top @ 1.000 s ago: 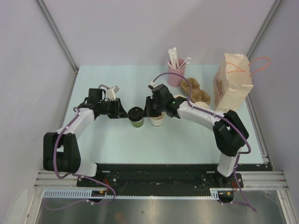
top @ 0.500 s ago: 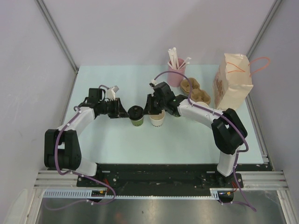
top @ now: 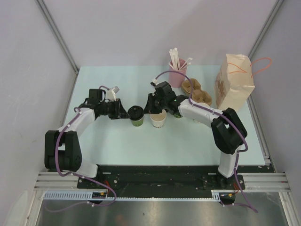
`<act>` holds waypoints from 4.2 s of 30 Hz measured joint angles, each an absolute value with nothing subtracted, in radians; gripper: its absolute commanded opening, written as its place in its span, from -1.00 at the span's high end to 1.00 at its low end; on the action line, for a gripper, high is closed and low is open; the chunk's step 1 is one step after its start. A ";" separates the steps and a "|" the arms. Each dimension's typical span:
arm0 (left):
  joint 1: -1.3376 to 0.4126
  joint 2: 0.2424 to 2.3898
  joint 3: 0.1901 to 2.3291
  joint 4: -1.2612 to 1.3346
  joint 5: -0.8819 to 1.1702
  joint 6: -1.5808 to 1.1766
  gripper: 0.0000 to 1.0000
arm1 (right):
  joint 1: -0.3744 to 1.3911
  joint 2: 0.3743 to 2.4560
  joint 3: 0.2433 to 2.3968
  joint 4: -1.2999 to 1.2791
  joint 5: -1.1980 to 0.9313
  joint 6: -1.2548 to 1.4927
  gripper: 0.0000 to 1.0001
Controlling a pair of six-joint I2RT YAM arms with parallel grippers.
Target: Pack the takeout coffee
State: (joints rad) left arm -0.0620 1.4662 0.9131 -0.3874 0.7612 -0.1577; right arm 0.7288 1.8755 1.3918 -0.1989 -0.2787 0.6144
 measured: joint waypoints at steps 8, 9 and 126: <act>-0.056 1.466 0.913 -0.388 0.764 -0.158 0.37 | 0.717 1.893 1.399 -0.178 -0.303 0.614 1.00; -0.056 1.466 0.913 -0.388 0.764 -0.158 0.38 | 0.715 1.895 1.401 -0.177 -0.307 0.614 1.00; -0.011 1.560 1.111 -0.425 0.646 -0.138 0.53 | 0.778 2.041 1.782 -0.528 -0.222 0.326 0.21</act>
